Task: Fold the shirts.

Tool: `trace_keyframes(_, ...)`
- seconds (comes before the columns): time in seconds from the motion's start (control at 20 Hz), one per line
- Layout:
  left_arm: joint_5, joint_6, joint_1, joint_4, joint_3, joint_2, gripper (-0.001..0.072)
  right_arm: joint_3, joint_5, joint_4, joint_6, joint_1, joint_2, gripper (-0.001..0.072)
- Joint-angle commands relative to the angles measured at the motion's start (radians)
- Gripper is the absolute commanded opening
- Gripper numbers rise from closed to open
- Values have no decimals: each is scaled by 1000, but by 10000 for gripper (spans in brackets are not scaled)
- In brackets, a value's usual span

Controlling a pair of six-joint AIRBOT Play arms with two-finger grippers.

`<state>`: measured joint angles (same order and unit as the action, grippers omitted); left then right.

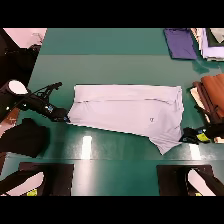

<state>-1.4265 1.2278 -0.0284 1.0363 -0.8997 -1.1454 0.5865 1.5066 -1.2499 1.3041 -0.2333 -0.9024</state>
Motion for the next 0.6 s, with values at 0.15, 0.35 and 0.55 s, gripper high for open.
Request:
trace_keyframes(0.15, -178, 32, 0, 33, -11, 86, 22, 0, 148, -58, 94, 1, 285, 11)
trace_keyframes(0.35, -92, 59, 0, 18, -13, 86, 22, 20, 103, 48, 95, 1, 327, 10)
trace_keyframes(0.55, 44, 57, 0, -5, -36, 64, 22, 172, 35, 79, 93, 1, 176, 10)
